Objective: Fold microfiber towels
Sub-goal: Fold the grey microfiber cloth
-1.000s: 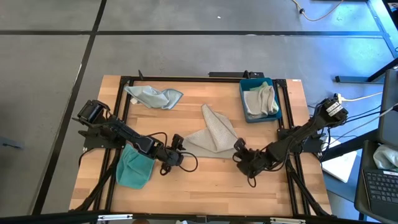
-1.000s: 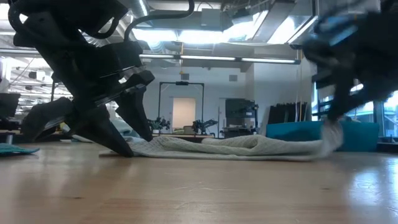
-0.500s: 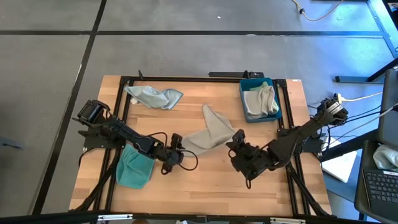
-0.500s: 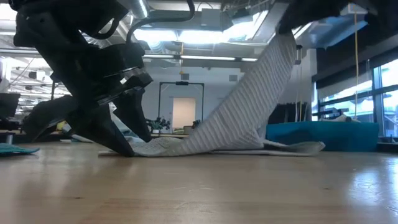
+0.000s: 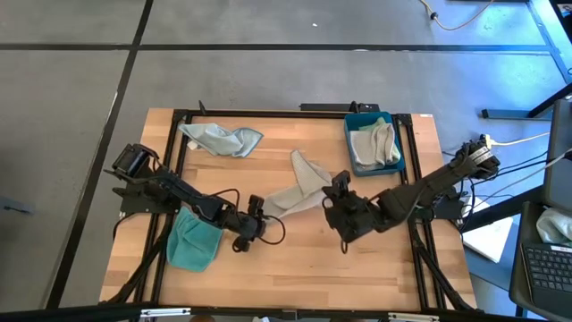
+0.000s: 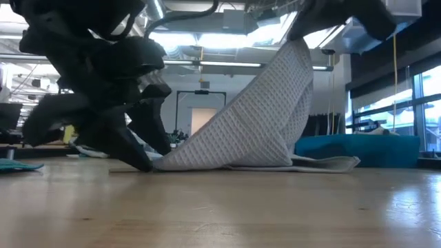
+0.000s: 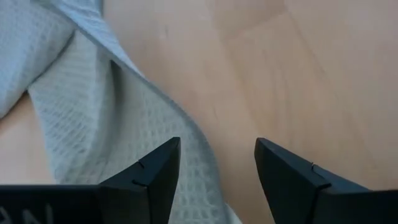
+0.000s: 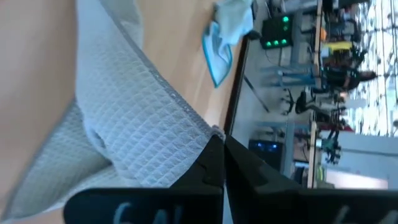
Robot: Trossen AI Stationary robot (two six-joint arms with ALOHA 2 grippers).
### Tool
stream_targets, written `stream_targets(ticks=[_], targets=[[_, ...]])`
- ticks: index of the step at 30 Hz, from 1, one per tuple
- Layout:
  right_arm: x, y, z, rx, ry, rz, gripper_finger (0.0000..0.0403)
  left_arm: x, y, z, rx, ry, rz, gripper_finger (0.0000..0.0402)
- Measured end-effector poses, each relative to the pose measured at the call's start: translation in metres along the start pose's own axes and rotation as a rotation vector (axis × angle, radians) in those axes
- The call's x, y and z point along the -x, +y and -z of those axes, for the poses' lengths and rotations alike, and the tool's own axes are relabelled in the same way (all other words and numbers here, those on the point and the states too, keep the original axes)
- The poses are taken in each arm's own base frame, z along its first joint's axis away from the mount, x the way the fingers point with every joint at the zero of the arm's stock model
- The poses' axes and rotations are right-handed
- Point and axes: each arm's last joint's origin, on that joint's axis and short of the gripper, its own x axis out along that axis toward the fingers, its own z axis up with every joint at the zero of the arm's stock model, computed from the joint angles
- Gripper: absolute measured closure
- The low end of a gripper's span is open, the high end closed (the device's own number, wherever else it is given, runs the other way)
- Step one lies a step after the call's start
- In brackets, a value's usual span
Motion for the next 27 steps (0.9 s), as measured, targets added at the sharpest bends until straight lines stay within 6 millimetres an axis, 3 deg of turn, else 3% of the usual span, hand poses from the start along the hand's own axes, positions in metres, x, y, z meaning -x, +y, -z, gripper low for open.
stream_targets(ticks=[15,19,24,27], targets=[[-0.001,-0.012,0.005,-0.022,0.024,0.065,0.0400,0.002,0.004,0.011,-0.023,0.134,-0.174,0.0214],[0.006,-0.020,0.009,-0.078,0.005,0.071,0.0400,0.003,0.002,0.012,-0.033,0.143,-0.163,0.0269],[0.010,-0.024,0.015,-0.127,0.001,0.046,0.0400,0.004,0.003,0.012,-0.045,0.164,-0.185,0.0383],[0.010,-0.024,0.015,-0.156,-0.006,0.028,0.0400,0.005,0.006,0.004,-0.053,0.164,-0.250,0.0396]])
